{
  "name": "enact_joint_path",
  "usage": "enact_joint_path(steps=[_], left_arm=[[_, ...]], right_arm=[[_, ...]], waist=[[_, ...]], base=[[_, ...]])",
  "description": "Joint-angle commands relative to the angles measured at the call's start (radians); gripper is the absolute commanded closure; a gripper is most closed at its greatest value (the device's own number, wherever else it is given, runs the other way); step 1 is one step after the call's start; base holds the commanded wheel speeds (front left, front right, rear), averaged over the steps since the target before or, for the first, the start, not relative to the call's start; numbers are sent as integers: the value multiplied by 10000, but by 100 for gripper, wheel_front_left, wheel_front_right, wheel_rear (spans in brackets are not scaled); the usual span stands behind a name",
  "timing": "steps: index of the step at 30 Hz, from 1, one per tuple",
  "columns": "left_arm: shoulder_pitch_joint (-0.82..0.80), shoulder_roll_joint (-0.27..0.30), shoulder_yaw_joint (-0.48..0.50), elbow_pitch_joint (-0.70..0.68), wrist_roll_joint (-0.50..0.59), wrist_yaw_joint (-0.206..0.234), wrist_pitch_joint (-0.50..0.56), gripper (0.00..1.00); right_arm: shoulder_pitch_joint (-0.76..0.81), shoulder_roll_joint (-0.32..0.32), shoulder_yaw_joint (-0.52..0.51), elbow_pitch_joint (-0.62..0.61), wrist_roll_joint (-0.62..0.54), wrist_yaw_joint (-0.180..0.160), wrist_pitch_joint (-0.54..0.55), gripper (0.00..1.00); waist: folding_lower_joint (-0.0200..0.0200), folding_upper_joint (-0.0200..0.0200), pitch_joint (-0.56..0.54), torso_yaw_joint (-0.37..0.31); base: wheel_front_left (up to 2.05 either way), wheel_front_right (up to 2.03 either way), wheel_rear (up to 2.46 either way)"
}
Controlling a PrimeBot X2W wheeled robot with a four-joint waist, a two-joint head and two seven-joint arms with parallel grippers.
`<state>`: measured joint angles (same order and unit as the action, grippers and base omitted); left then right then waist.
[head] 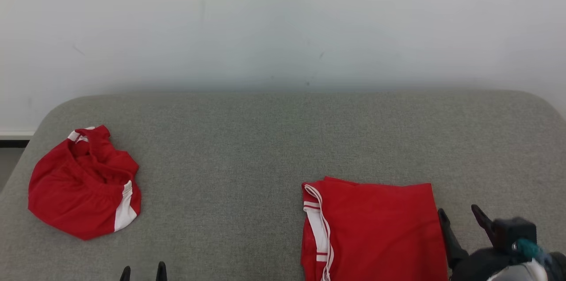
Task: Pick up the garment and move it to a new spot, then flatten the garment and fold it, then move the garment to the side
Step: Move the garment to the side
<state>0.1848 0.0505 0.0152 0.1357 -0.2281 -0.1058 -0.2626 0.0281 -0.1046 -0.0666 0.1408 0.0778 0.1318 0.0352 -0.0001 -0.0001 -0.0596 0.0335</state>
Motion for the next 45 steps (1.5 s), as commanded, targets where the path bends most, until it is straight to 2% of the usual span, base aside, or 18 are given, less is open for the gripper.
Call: enact_joint_path(steps=[1, 4, 8, 14, 23, 26, 29, 30, 31, 32, 39, 40, 45], left_arm=[[63, -10, -35, -27, -33, -28, -28, 0], [-144, -8, -220, -92, 24, -38, -28, 0], [-298, -5, -453, -226, -56, 24, -28, 0], [-682, -3, -744, -148, -7, -21, -28, 0], [-1255, -5, -879, -256, -62, -61, -28, 0], [-1360, -7, -888, -270, -86, -60, -28, 0], [-1449, -5, -872, -288, -101, -29, -28, 0], [-1472, -5, -868, -301, -110, -9, -28, 0], [-1478, -5, -863, -324, -114, 13, -28, 0], [-1496, -7, -880, -343, -111, 21, -28, 0], [-1731, -4, -765, -837, -91, 71, -28, 0], [-1731, -4, -765, -837, -91, 71, -28, 0], [-2087, -7, -511, -1360, 345, -54, -28, 0]], right_arm=[[-229, -322, 182, -109, 85, -24, 608, 0], [-662, -684, 354, -205, 649, -24, 2696, 0], [-1062, -1191, 224, -332, 1149, -24, 4873, 0], [-1670, -1367, -56, -218, 1194, -24, 5966, 0], [-1785, -704, -776, 462, 1288, -24, 7248, 0], [-1604, -465, -703, 714, 1517, -1, 7783, 0], [-1495, -524, -399, 870, 1532, 2, 8277, 0], [-1505, -610, -318, 872, 1516, 2, 8380, 9], [-1571, -750, -202, 815, 1452, 0, 8384, 77], [-1665, -923, -113, 744, 1395, 0, 8363, 100], [-3075, -2625, 1392, 122, 1242, -27, 7948, 100], [-3075, -2625, 1392, 122, 1242, -27, 7948, 100], [-4736, -3647, 2900, 139, 1519, -27, 7591, 100]], waist=[[1, 1, 117, -25], [1, 1, 341, 113], [1, 1, 739, 375], [1, 1, 1582, 790], [1, 1, 2414, 1399], [1, 1, 2564, 1484], [1, 1, 2642, 1486], [1, 1, 2658, 1463], [1, 1, 2667, 1413], [1, 1, 2676, 1371], [1, 1, 3078, 544], [1, 1, 3078, 544], [1, 1, 4028, -614]], base=[[0, 0, 0], [0, 0, 0], [0, 0, 0], [0, 0, 0], [0, 0, 0], [0, 0, 0], [0, 0, 0], [0, 0, 0], [0, 0, 0], [0, 0, 0], [0, 0, 0], [0, 0, 0], [0, 0, 0]])
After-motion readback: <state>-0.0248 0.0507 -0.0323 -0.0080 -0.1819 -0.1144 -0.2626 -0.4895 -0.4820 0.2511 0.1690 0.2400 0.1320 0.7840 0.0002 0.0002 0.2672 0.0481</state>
